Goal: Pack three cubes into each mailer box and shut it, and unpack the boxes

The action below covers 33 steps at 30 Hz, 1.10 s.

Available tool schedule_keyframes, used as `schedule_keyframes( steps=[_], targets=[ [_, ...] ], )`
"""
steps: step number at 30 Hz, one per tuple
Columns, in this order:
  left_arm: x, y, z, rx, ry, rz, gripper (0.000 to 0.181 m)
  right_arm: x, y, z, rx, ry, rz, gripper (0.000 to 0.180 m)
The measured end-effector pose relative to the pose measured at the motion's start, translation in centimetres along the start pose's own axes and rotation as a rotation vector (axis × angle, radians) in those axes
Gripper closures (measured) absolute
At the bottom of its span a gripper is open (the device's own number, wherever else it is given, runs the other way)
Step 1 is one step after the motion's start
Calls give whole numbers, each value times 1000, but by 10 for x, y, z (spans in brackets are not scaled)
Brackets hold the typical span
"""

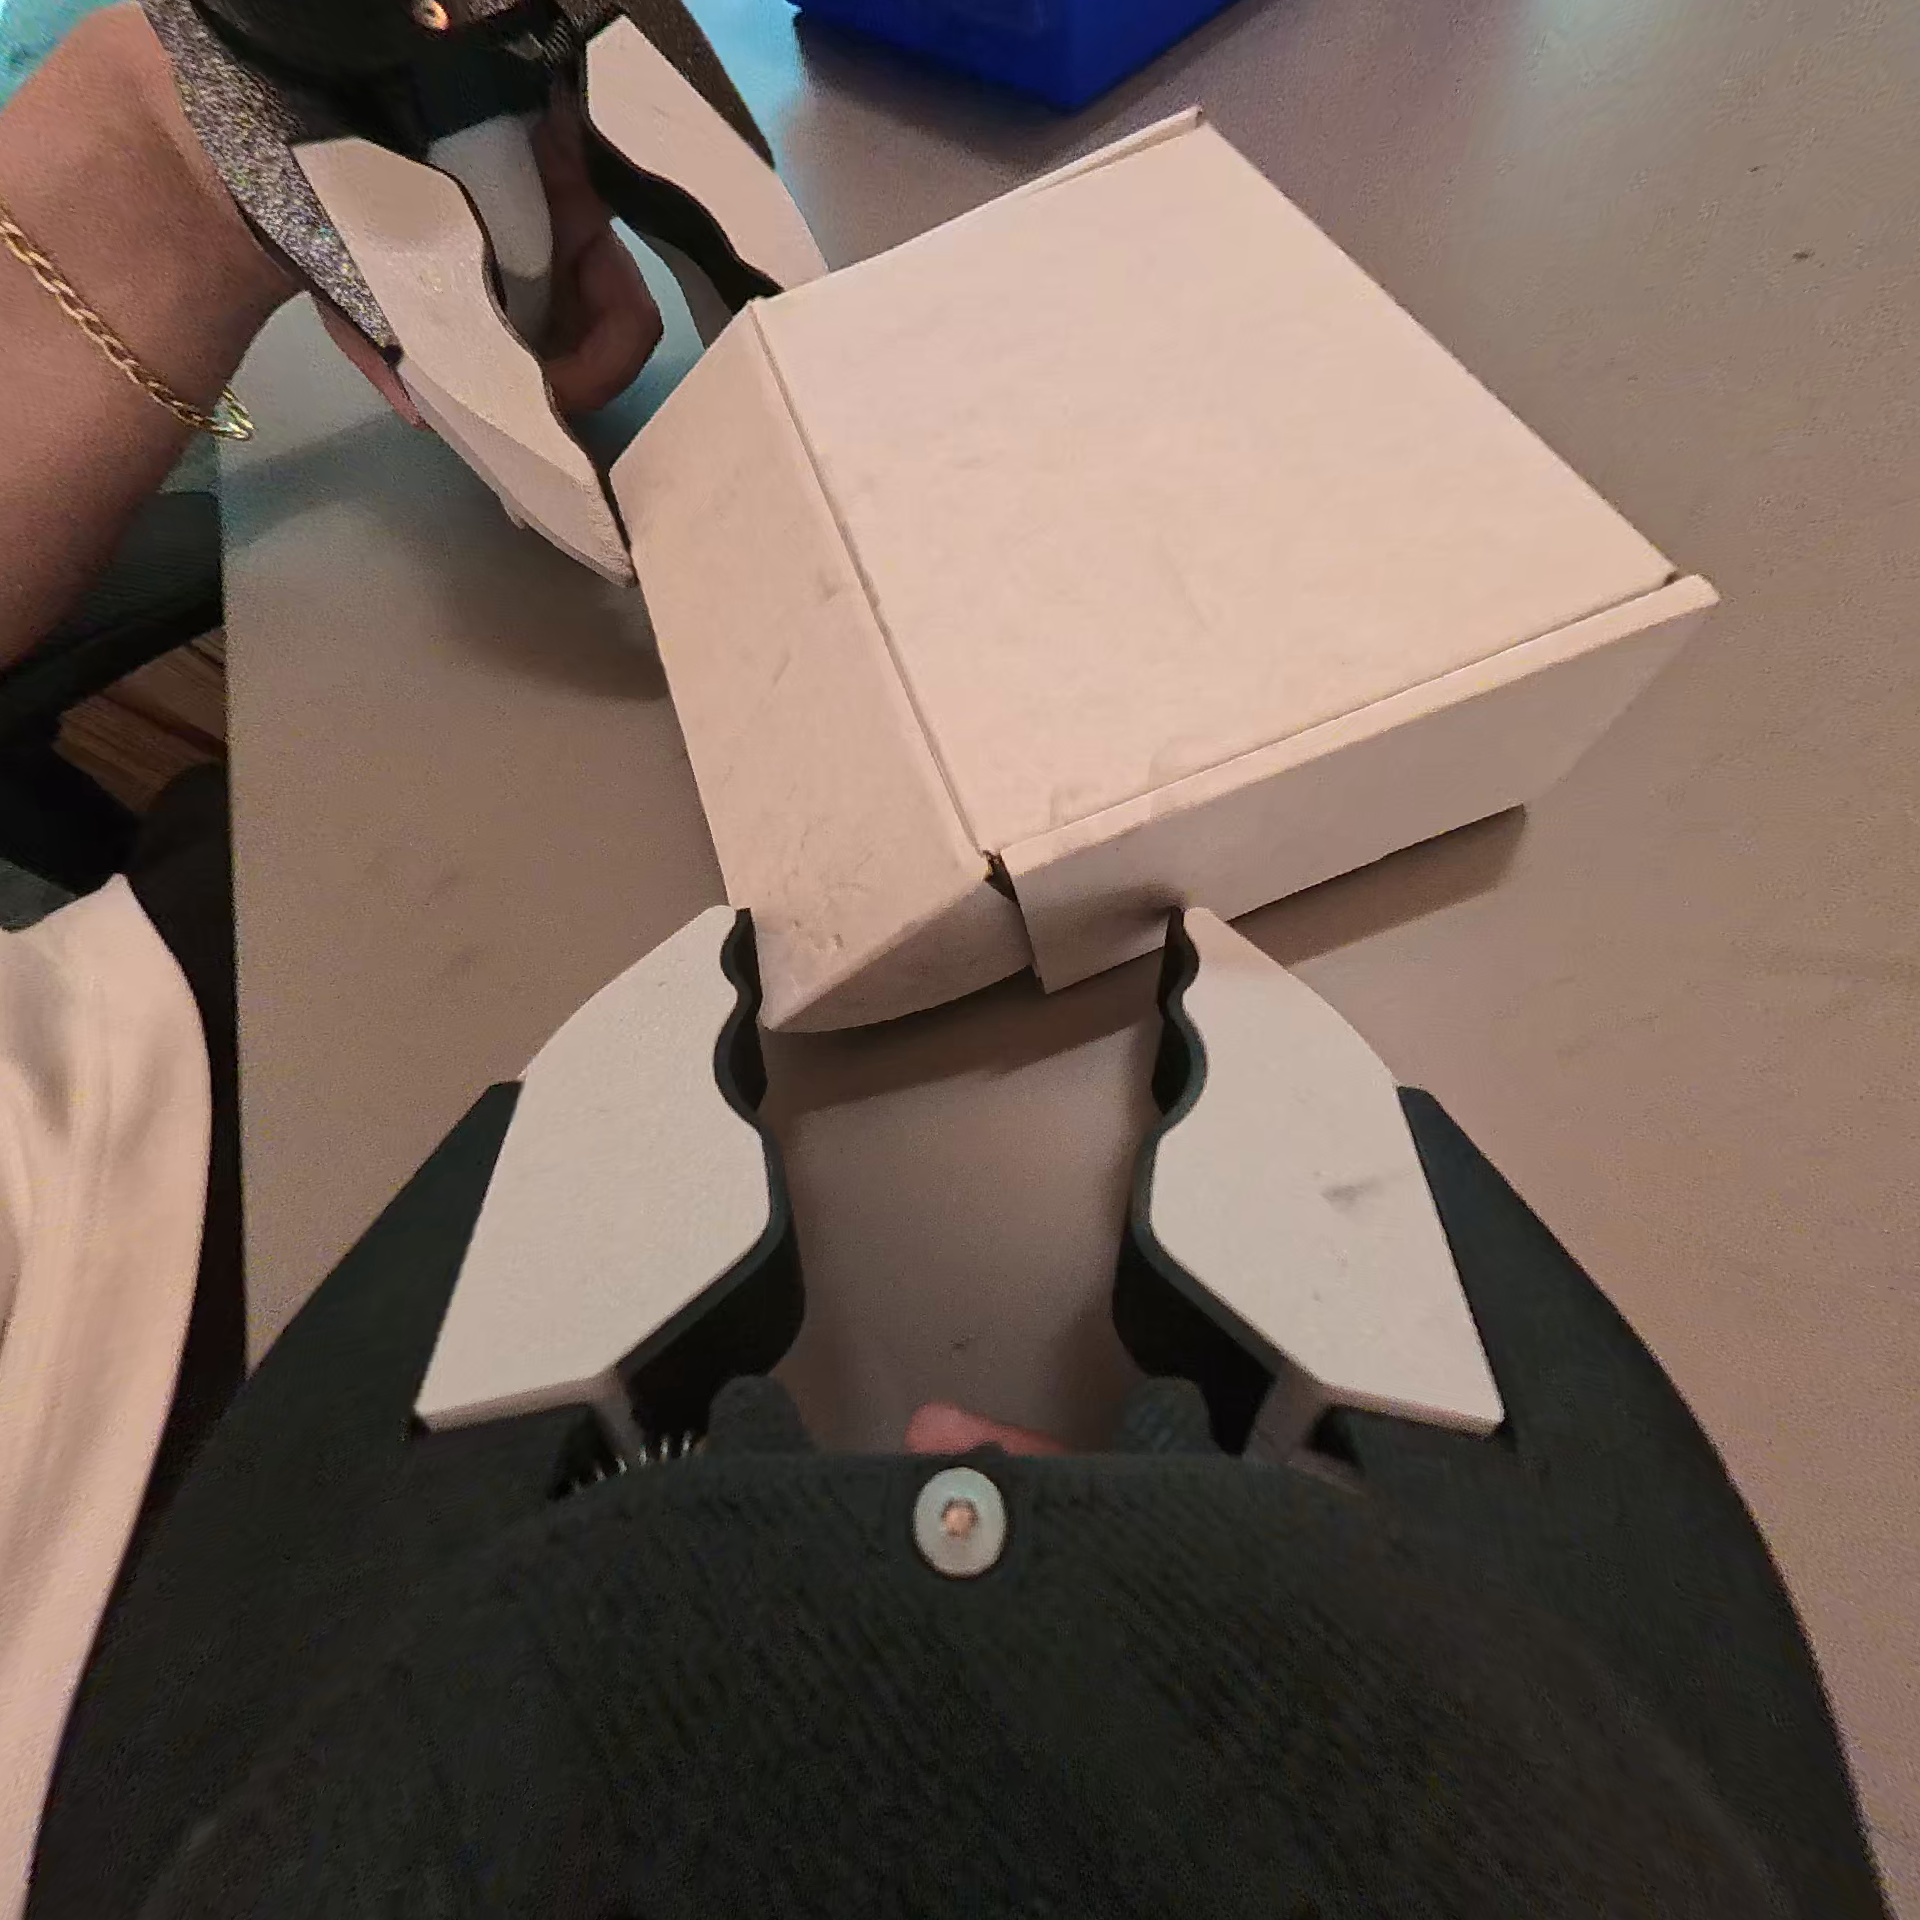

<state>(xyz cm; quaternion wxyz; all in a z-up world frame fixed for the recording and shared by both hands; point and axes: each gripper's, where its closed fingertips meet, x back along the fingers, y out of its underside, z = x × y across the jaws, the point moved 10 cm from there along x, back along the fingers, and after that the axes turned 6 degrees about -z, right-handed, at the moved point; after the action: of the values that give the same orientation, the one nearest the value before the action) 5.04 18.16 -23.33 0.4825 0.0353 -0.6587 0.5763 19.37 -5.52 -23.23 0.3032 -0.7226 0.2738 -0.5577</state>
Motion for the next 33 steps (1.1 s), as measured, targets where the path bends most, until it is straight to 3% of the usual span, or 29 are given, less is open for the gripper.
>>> schedule_keyframes(
  steps=[16,23,29,30,32,33],
  targets=[
    [-11,-6,-1,-138,-234,-76,124,-9,-6,7,104,169,-63,121],
    [2,0,-1,-116,-84,-15,125,-5,-5,9,109,129,-88,125],
    [27,3,-8,-98,-171,75,130,23,-19,-2,162,247,-44,117],
    [31,1,-8,-90,-162,120,140,31,-29,-5,177,271,30,126],
    [37,-7,-7,-61,-126,234,159,40,-48,-6,136,310,172,166],
    [39,-11,-7,-39,-122,286,163,40,-55,-3,90,320,193,169]
  ],
)
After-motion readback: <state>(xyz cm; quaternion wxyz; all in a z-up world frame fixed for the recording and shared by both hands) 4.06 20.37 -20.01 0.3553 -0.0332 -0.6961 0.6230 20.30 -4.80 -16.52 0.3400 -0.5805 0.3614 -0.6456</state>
